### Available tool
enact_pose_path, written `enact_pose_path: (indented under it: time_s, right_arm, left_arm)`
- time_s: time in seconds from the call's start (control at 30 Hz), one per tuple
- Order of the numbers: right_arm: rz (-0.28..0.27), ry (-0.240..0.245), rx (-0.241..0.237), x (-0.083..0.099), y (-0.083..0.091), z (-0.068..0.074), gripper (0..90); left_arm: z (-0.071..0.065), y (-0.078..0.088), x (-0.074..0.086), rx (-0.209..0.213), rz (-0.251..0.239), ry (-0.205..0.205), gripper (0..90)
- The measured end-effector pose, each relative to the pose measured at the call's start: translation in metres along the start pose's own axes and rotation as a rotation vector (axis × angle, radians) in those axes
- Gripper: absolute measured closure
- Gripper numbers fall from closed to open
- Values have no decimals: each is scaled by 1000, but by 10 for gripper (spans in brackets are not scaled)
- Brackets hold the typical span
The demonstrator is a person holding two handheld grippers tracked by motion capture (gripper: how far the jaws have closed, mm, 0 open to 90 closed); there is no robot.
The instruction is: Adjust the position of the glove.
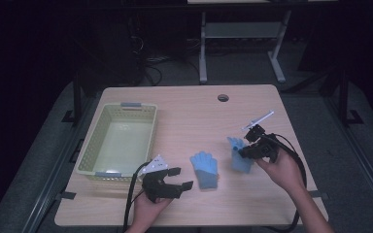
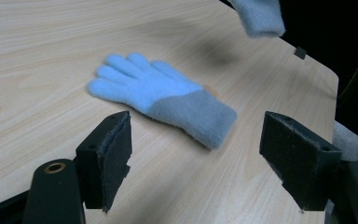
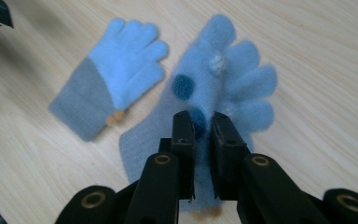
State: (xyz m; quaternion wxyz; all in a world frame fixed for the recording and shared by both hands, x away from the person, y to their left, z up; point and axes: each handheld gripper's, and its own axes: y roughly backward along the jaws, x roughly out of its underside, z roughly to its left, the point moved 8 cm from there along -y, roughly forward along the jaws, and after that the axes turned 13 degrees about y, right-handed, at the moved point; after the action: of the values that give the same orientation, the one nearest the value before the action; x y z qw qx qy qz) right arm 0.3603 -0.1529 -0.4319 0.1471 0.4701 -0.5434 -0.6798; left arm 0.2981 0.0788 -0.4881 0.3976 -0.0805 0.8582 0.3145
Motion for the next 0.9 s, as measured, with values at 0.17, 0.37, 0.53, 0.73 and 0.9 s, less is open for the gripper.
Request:
enact_pose_path:
  time_s: [0.17,0.37,0.53,0.73,0.9]
  right_arm:
    - [-5,27,-20,-7,-3,10,812]
    - [-2,61,-46,-16,-10,20,810]
    - [4,90,-70,-22,-18,28,809]
    - [11,121,-99,-29,-29,38,807]
    - [10,150,-122,-37,-36,45,806]
  left_arm:
    - [0,0,-1,1,-4,-3,247]
    - [1,1,-1,-1,-3,-2,247]
    - [1,2,-1,-2,-4,4,247]
    - [2,2,-2,-1,-10,14,247]
    - [3,2,-2,0,-11,19,247]
